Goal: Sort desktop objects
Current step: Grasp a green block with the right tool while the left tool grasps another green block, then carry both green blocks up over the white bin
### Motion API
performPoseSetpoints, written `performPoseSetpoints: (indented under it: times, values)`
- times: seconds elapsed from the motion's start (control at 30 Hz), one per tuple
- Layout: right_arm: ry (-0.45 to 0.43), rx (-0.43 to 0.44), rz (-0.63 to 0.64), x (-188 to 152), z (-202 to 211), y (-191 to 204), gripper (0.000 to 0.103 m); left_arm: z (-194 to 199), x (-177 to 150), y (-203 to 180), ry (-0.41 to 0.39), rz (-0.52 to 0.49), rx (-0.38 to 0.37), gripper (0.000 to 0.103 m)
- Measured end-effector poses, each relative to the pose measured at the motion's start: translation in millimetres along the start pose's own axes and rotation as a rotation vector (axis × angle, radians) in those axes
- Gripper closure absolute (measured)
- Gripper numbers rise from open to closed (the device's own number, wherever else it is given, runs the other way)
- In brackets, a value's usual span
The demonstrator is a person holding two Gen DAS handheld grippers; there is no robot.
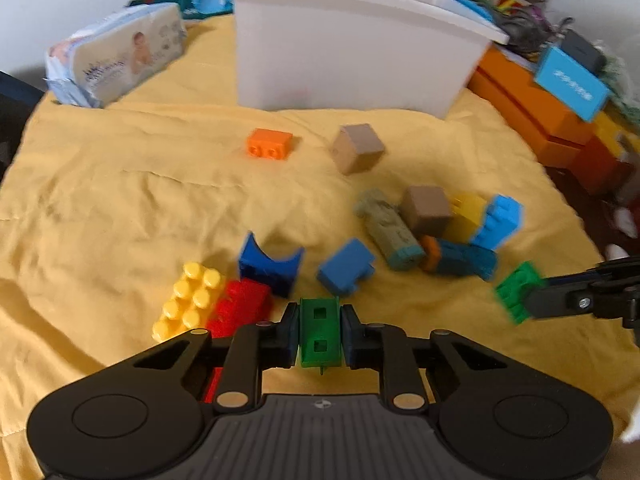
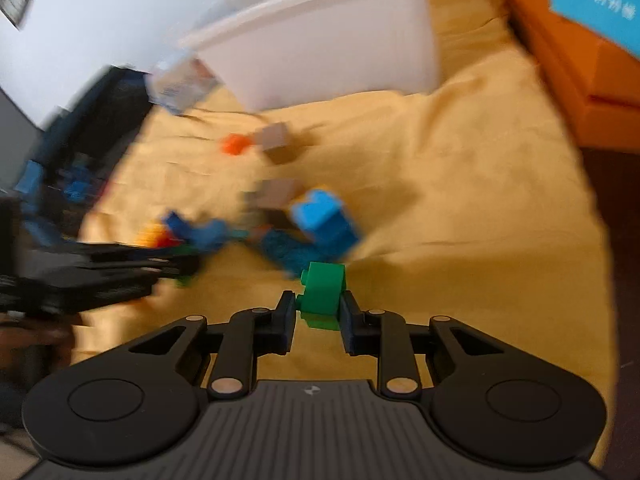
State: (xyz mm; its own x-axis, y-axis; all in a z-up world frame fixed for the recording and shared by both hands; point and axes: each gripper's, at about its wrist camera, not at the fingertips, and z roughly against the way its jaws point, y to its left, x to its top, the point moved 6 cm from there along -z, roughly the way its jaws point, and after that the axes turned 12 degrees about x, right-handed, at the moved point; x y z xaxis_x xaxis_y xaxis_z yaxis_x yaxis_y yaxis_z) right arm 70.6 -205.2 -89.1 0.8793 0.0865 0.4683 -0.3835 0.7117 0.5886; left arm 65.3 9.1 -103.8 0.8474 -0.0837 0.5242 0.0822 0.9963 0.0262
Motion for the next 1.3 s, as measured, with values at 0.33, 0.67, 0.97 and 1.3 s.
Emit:
performPoseSetpoints:
  times: [0.33, 0.67, 0.97, 1.3]
  values:
    - [0.011, 0.083, -0.207, -13, -5, -21, 0.065, 12, -22, -22, 0.016, -0.112, -0.052, 0.077]
    - [0.082, -0.079, 0.104, -9, -12, 13, 0.050, 12, -26, -22, 0.013, -0.130, -0.025, 0.078]
    - [0.160, -0.168, 0.242, -18, -29, 19, 0.066, 22, -11, -18, -0.033, -0.134, -0.031, 0.080]
    - [-0.033, -0.222, 0.364, 48, 11, 43, 0.066, 49, 92, -14, -0.264, -0.294, 0.069, 0.079]
